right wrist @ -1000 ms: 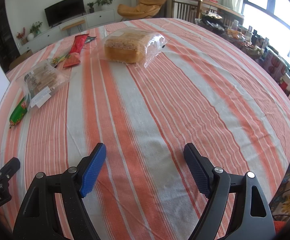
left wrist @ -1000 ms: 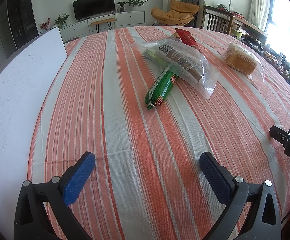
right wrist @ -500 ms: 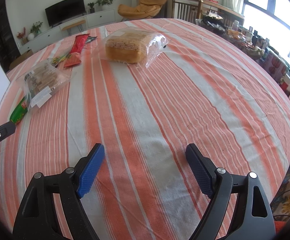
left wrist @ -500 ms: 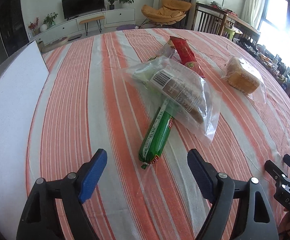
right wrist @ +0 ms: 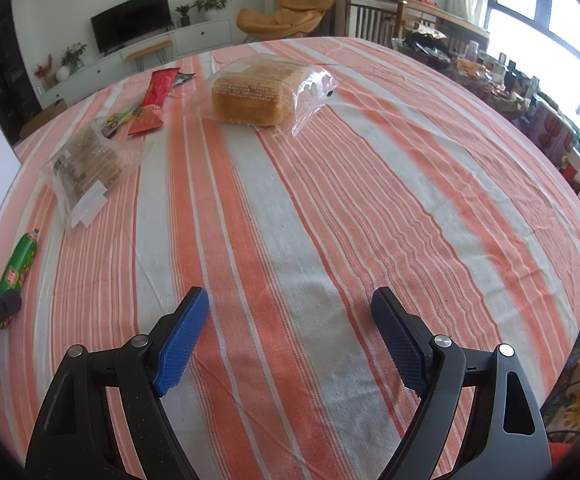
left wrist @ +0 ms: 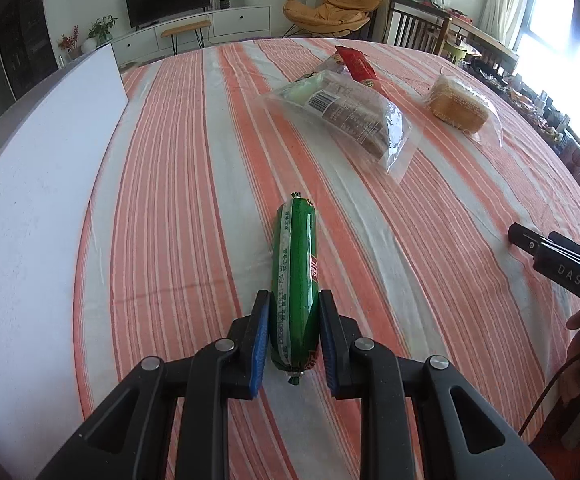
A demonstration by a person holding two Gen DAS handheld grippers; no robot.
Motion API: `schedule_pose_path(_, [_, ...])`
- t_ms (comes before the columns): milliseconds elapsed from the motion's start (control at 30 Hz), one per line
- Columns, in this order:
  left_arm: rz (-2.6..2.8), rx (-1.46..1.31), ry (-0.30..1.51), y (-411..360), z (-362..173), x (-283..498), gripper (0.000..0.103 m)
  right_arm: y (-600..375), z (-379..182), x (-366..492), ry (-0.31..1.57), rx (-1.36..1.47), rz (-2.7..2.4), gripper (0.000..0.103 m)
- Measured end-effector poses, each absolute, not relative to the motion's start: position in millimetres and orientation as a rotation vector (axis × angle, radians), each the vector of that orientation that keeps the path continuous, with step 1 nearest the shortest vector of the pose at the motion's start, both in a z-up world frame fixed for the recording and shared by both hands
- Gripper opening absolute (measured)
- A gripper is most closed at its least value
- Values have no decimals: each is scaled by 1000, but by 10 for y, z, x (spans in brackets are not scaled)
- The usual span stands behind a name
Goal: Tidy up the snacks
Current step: 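Lower the left tool around the green sausage and close on it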
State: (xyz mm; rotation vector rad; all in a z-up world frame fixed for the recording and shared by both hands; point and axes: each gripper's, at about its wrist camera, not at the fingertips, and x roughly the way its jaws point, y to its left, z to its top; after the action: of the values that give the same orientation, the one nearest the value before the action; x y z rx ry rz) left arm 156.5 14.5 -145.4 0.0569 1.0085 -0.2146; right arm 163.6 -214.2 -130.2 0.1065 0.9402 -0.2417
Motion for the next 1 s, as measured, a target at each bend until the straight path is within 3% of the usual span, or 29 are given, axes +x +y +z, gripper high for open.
schedule_pose_path(133, [-202, 58, 986, 232, -1475, 1384, 27, -2119, -1304, 1641, 939, 107, -244, 87])
schedule_pose_path(267, [-181, 61, 969, 195, -1493, 1516, 75, -2119, -1305, 1642, 940, 107, -241, 87])
schedule_pose_path(667, [-93, 47, 942, 329, -1603, 1729, 103, -2121, -1308, 1642, 943, 102, -231, 88])
schedule_pose_path(1000, [-92, 46, 943, 321, -1604, 1729, 103, -2096, -1329, 1662, 952, 95, -214, 94])
